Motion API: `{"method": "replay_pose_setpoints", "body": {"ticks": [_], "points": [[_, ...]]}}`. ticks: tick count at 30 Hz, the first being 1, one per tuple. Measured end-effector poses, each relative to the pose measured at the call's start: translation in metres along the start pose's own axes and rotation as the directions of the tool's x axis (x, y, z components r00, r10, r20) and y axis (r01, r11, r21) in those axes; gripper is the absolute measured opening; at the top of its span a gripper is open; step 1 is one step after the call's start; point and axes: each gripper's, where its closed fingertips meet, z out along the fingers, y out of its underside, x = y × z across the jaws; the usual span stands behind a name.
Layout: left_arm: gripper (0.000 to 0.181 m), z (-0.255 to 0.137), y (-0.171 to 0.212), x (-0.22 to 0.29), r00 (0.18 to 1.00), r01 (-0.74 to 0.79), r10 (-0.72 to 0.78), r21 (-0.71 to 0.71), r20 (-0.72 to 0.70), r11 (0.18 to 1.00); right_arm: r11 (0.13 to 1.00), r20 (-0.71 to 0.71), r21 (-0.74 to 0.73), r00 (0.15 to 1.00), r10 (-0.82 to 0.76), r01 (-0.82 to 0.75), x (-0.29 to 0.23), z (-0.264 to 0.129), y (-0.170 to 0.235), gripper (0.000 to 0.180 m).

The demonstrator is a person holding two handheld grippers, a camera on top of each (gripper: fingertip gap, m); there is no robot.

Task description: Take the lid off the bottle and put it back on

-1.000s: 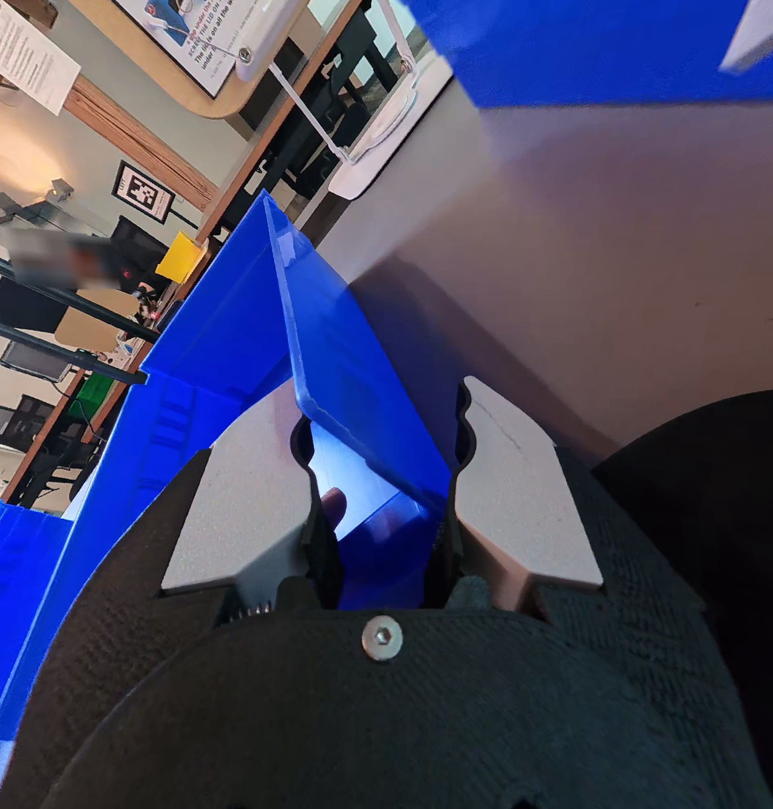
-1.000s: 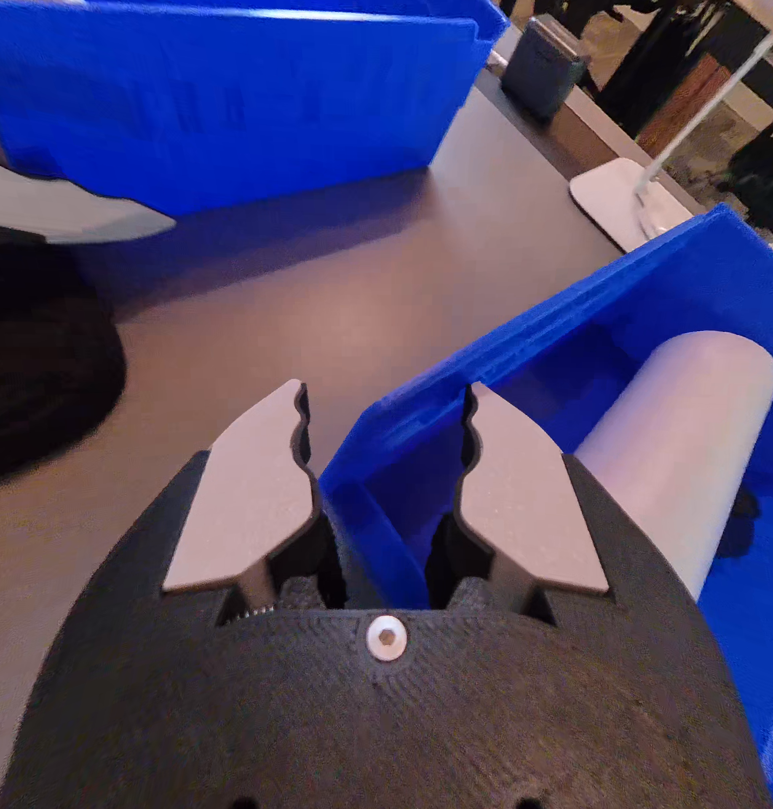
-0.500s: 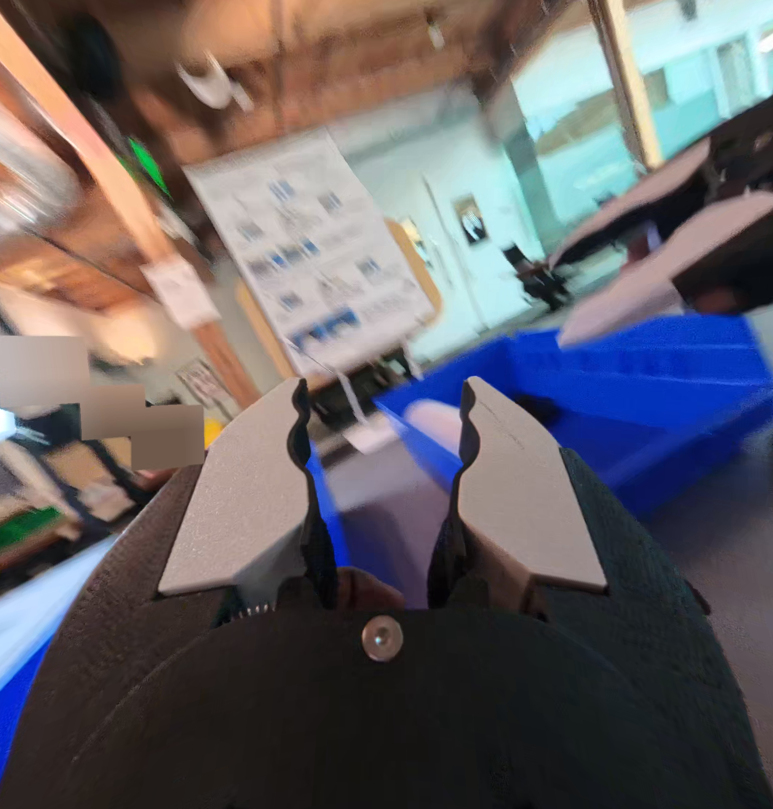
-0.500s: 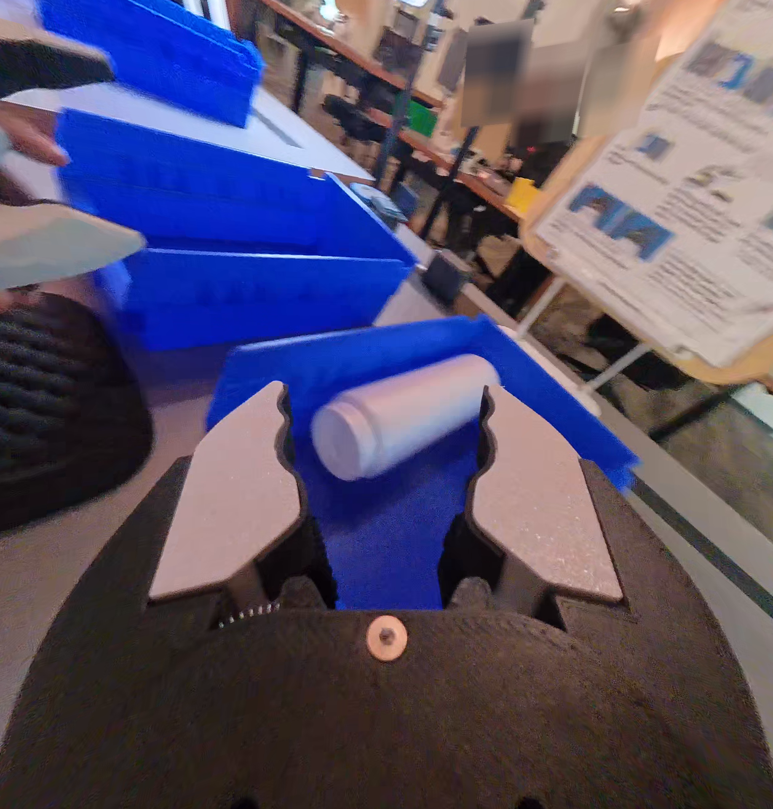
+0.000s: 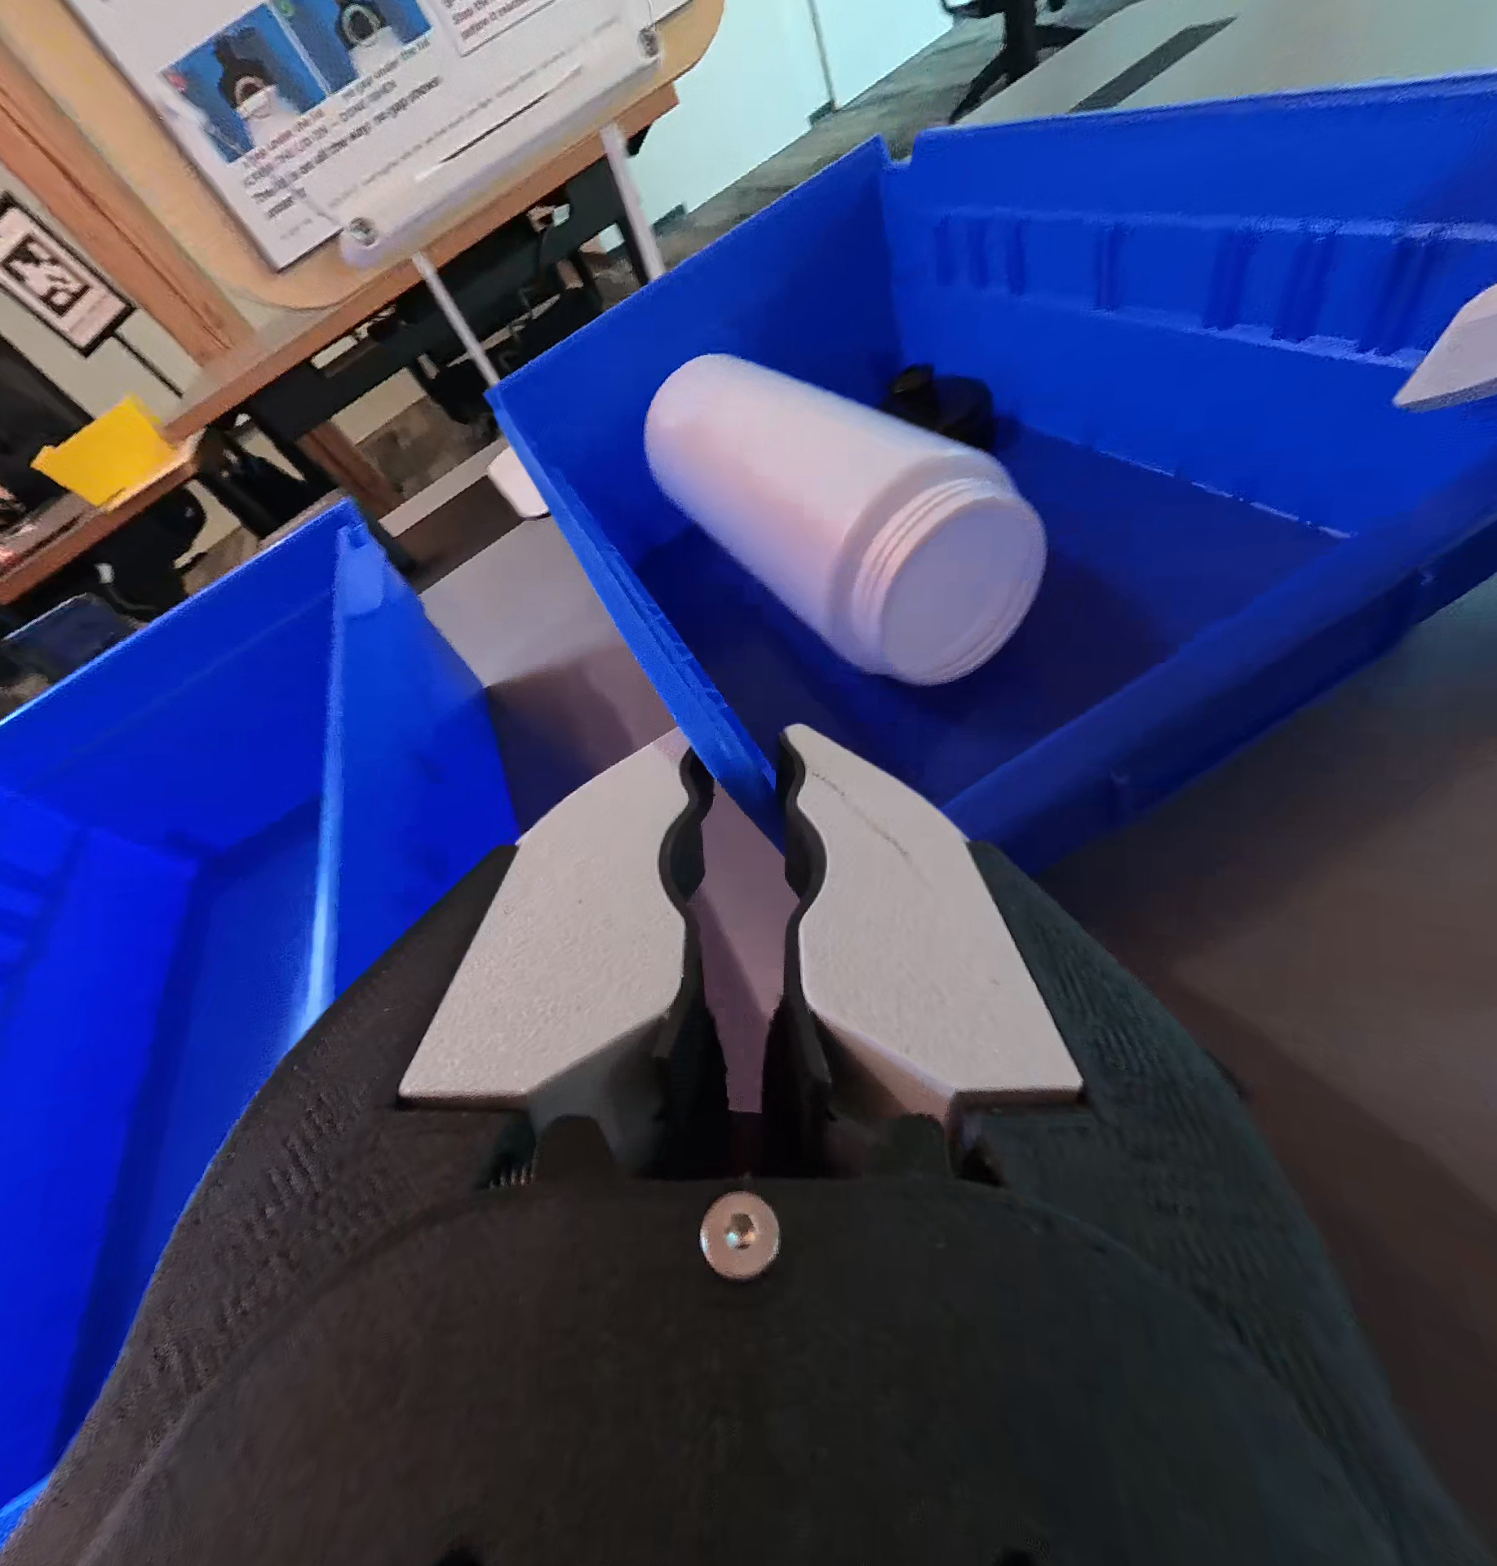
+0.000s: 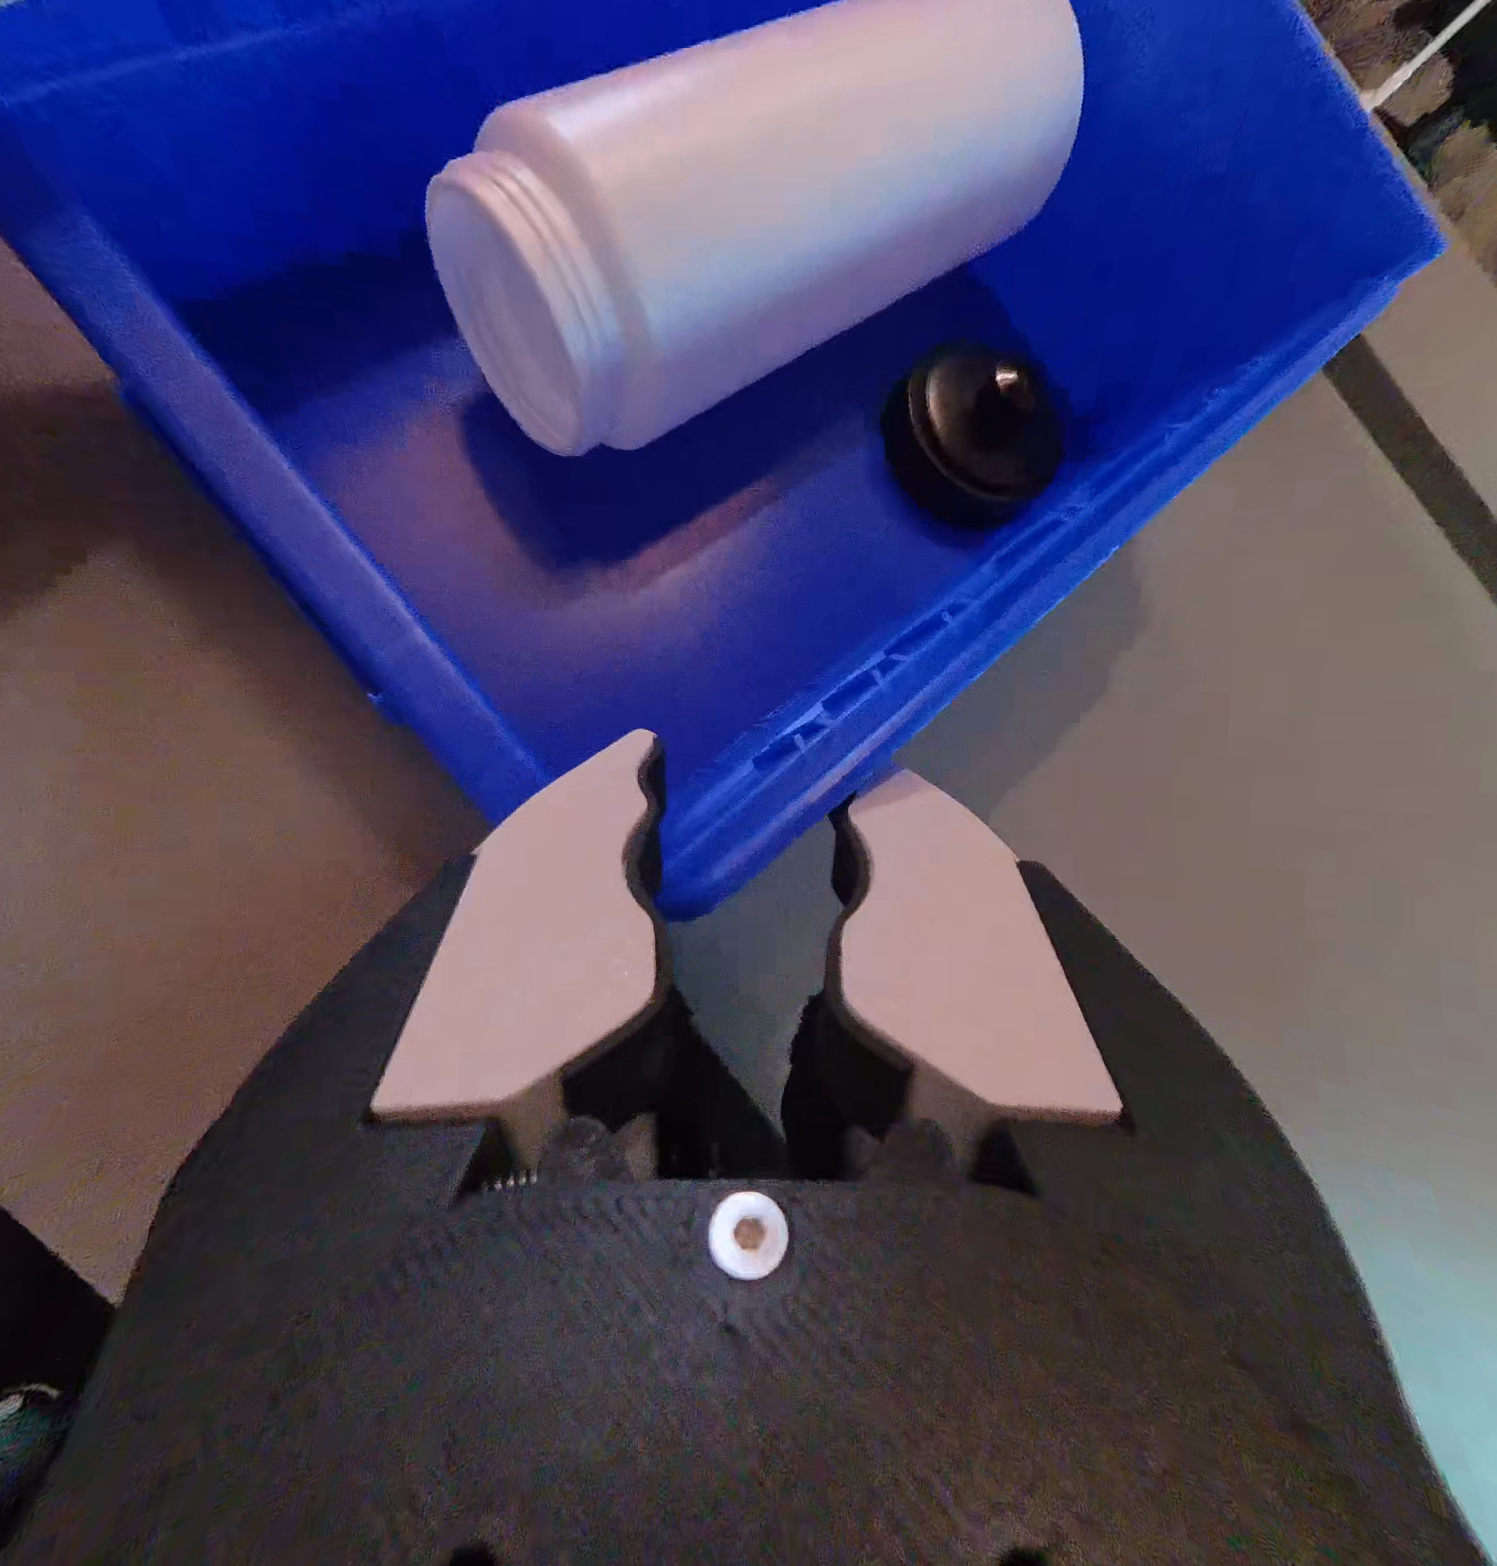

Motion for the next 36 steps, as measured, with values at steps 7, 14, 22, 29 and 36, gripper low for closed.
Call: {"method": "replay_pose_setpoints", "body": {"ticks": [7,14,22,29,36], "points": [[0.015,-0.025,0.025,-0.038,0.995,0.022,-0.016,-0.056,0.102,0.998,0.996,0.061,0.066,0.996,-0.058,0.054,-0.026,0.027,-0.041,0.037],[0.014,-0.037,0.045,-0.076,0.981,0.046,-0.026,-0.099,0.194,0.994,0.984,0.044,0.101,0.988,-0.150,0.145,-0.044,0.052,-0.076,0.038],[0.014,-0.044,0.066,-0.119,0.965,0.123,-0.094,-0.104,0.246,0.987,0.973,0.123,0.168,0.976,-0.178,0.157,-0.061,0.086,-0.122,0.039],[0.041,-0.047,0.074,-0.138,0.961,0.196,-0.182,-0.046,0.210,0.980,0.960,0.167,0.200,0.959,-0.229,0.194,-0.074,0.111,-0.154,0.046],[0.052,-0.139,0.036,-0.159,0.930,0.320,-0.361,0.329,0.069,0.888,0.879,-0.017,0.367,0.947,-0.320,0.304,-0.068,0.076,-0.175,0.069]]}}
